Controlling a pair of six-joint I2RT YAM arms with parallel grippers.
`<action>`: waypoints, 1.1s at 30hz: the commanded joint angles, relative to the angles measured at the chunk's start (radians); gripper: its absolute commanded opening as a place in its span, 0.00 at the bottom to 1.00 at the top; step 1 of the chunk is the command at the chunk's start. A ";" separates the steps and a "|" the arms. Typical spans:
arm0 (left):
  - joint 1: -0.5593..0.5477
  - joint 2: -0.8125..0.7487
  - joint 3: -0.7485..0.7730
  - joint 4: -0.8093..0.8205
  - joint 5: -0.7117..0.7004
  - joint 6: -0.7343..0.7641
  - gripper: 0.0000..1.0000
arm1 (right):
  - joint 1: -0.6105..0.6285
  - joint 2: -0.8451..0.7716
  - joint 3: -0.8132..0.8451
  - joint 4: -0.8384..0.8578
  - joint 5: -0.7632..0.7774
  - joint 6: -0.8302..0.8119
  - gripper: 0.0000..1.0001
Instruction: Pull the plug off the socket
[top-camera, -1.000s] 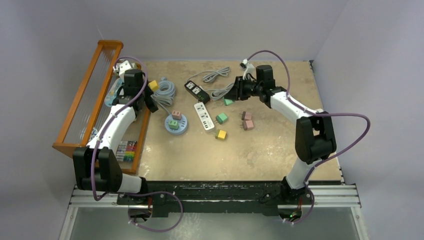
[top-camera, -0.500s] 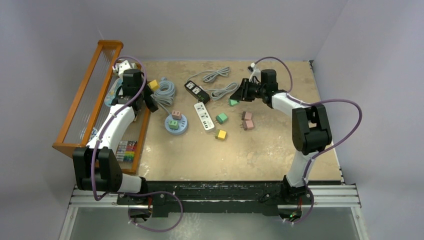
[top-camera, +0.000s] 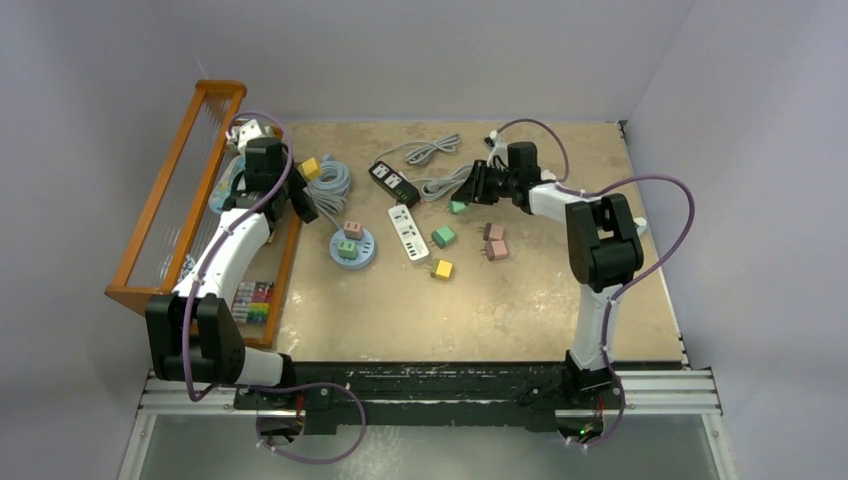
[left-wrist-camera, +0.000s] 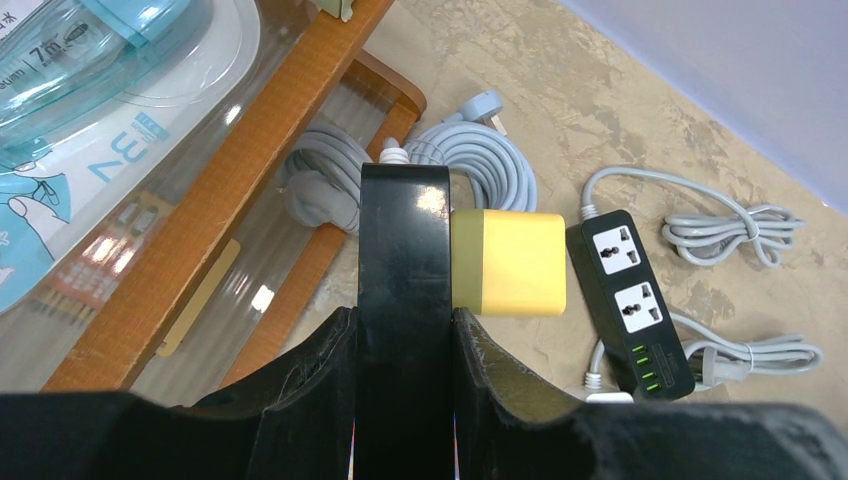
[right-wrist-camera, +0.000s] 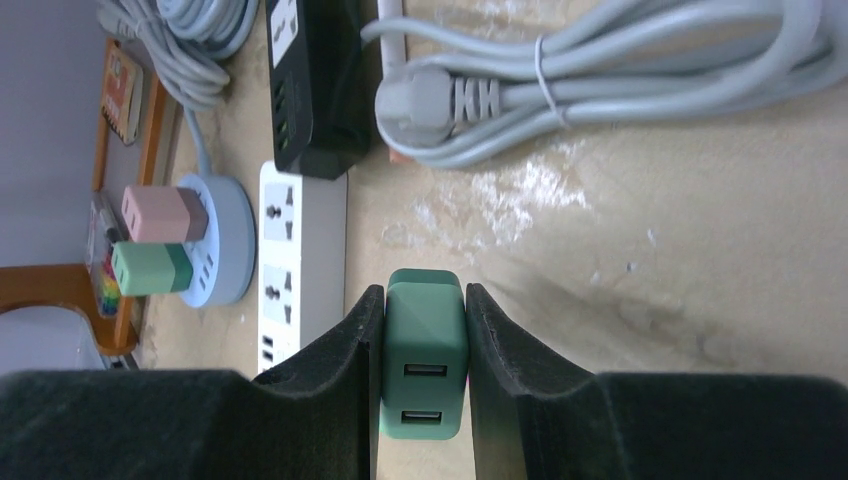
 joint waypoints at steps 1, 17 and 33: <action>0.010 -0.018 0.031 0.113 0.008 -0.001 0.00 | 0.020 0.026 0.095 0.085 -0.013 0.030 0.00; 0.011 -0.016 0.031 0.113 0.017 0.001 0.00 | 0.115 0.112 0.139 0.021 0.015 -0.007 0.39; -0.001 -0.020 0.021 0.148 0.109 -0.004 0.00 | 0.117 -0.074 0.248 0.000 0.242 -0.161 0.89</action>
